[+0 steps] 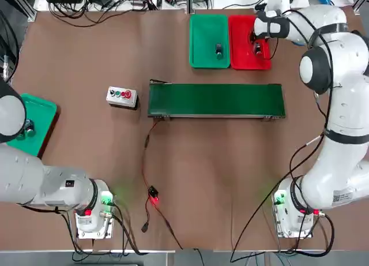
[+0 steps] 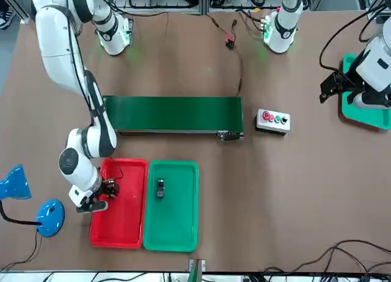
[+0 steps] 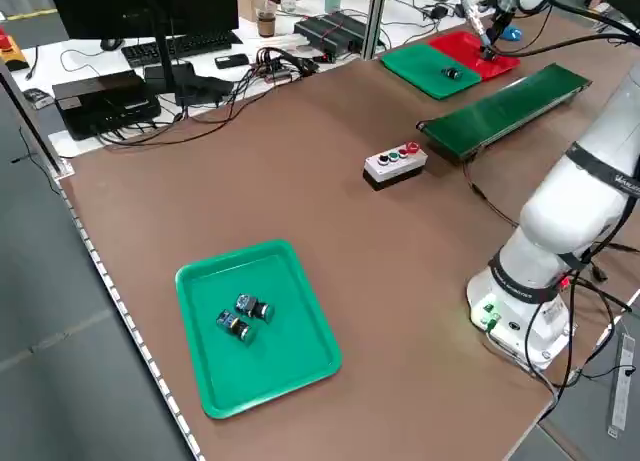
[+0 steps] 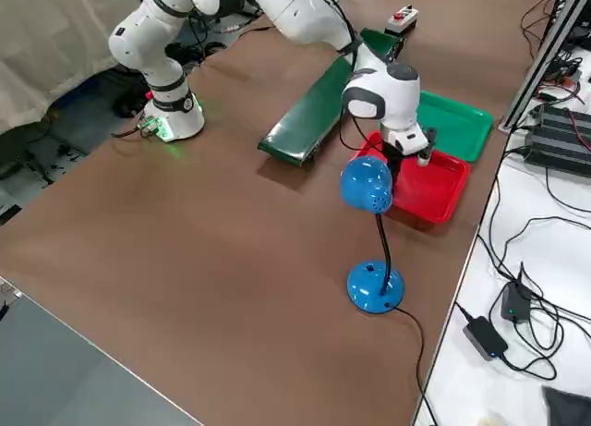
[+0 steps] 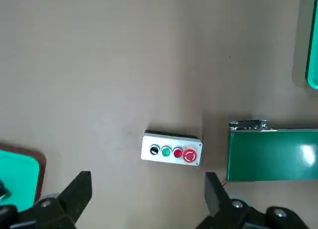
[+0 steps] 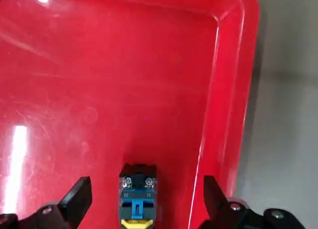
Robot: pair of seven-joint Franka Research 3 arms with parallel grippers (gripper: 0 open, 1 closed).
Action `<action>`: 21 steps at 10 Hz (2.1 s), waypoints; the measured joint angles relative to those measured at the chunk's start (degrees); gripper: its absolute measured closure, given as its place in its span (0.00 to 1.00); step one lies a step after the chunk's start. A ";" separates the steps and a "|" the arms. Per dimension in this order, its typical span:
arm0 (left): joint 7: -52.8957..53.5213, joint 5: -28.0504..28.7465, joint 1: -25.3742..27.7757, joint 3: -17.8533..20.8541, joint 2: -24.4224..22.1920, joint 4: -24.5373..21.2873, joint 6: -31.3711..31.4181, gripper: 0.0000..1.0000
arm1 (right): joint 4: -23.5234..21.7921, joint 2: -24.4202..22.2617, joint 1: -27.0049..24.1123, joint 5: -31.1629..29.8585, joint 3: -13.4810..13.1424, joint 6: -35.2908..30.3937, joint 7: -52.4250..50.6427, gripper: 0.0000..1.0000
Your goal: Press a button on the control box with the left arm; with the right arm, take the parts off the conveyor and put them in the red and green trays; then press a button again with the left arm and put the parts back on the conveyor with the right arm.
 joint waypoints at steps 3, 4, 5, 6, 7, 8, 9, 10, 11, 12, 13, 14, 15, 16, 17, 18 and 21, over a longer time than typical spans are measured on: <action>0.00 0.00 0.01 0.01 0.00 -0.04 0.00 0.00 | -1.11 0.08 0.45 0.00 0.00 0.02 -0.01 0.07; 0.00 0.00 0.03 0.07 0.00 -0.10 0.00 0.00 | -1.18 0.09 0.65 0.00 0.01 0.02 -0.01 0.15; 0.00 0.00 0.06 0.19 0.00 -0.20 0.00 0.00 | -1.18 0.09 0.77 0.00 0.01 0.01 -0.01 0.33; 0.00 0.00 0.13 0.35 0.00 -0.36 0.00 0.00 | -1.18 0.09 0.79 0.00 0.00 0.00 -0.01 0.51; 0.00 0.00 0.21 0.54 0.02 -0.58 -0.05 0.00 | -1.16 0.08 0.80 -0.03 0.00 0.00 -0.03 0.65; 0.00 0.00 0.38 0.66 0.03 -0.68 -0.23 0.00 | -1.14 0.08 0.83 -0.03 0.00 0.00 -0.04 0.67; 0.00 0.00 0.52 0.70 0.03 -0.70 -0.41 0.00 | -1.08 0.07 0.91 -0.03 0.00 -0.35 -0.04 0.67; 0.00 0.00 0.54 0.70 0.03 -0.70 -0.48 0.00 | -0.56 -0.06 1.01 -0.04 0.00 -2.23 -0.05 0.67; 0.00 0.00 0.53 0.64 0.03 -0.70 -0.55 0.00 | 1.03 -0.67 1.06 -0.04 0.00 -6.97 -0.05 0.67; 0.00 0.00 0.52 0.59 0.03 -0.70 -0.66 0.00 | 3.18 -1.97 1.07 -0.04 -0.02 -13.10 -0.05 0.67; 0.00 0.00 0.51 0.58 0.03 -0.71 -0.75 0.00 | 4.85 -4.51 1.07 -0.04 -0.06 -18.83 -0.05 0.67; 0.00 0.00 0.51 0.58 0.03 -0.72 -0.78 0.00 | 5.16 -8.07 1.05 -0.04 -0.14 -23.95 -0.04 0.67; 0.00 0.00 0.51 0.58 0.04 -0.74 -0.80 0.00 | 4.29 -11.71 1.03 -0.03 -0.22 -28.09 -0.04 0.67; 0.00 0.00 0.51 0.57 0.05 -0.76 -0.80 0.00 | 1.49 -15.12 1.03 -0.03 -0.23 -29.83 -0.04 0.67; 0.00 0.00 0.50 0.51 0.05 -0.76 -0.81 0.00 | -3.22 -18.25 1.03 -0.01 -0.22 -29.39 -0.05 0.67; 0.00 0.00 0.48 0.38 0.05 -0.77 -0.81 0.00 | -9.51 -21.13 1.04 0.04 -0.16 -26.11 -0.05 0.67; 0.00 0.00 0.46 0.25 0.05 -0.79 -0.86 0.00 | -27.72 -29.16 1.32 0.06 0.16 -15.21 -0.04 0.67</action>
